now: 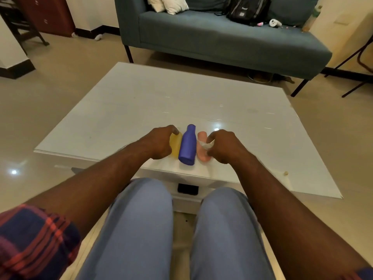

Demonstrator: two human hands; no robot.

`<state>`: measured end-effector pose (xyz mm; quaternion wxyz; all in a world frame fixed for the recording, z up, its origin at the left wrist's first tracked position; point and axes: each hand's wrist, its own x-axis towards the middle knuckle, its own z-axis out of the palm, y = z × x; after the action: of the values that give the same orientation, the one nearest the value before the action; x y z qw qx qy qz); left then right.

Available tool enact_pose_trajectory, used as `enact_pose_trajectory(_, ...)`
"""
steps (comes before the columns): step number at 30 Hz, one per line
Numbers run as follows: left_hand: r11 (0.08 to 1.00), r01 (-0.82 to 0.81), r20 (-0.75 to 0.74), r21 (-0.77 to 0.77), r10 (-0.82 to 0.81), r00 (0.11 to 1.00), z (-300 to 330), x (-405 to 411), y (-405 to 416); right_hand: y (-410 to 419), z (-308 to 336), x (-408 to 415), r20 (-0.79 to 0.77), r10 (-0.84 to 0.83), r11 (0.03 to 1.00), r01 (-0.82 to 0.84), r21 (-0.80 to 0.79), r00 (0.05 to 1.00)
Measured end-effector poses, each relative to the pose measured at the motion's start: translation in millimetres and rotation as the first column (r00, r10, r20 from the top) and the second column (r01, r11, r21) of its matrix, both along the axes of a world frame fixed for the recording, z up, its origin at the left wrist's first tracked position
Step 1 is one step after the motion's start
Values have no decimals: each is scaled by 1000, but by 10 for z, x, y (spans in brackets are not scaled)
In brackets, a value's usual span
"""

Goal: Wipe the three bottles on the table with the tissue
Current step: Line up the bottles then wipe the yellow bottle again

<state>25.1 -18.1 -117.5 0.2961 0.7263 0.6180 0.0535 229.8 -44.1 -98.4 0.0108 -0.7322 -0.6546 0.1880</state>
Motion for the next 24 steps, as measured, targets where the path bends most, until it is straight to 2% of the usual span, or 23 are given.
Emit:
enact_pose_trajectory(4,997,-61,-20,48,62,998,58,81,44,111,134,70,-30,-10,999,11,41,999)
enact_pose_trajectory(8,979,-174,0,104,175,985,73,124,0,147,282,44,-208,-49,986,80,147,977)
enact_pose_trajectory(11,975,-192,8,109,193,981,-42,83,-9,-28,186,11,-236,28,973,28,231,971)
enact_pose_trajectory(14,967,-225,-8,117,227,974,-118,18,5,-203,68,-20,-158,98,990,-79,119,983)
enact_pose_trajectory(16,963,-235,-2,133,237,971,-158,-6,21,-287,29,7,-170,117,992,-106,73,979)
enact_pose_trajectory(19,963,-244,6,118,245,970,-219,-65,111,-270,-2,69,-187,124,991,-112,74,975)
enact_pose_trajectory(24,964,-265,73,-16,266,961,-277,-123,198,-180,-46,110,-241,132,984,-97,151,962)
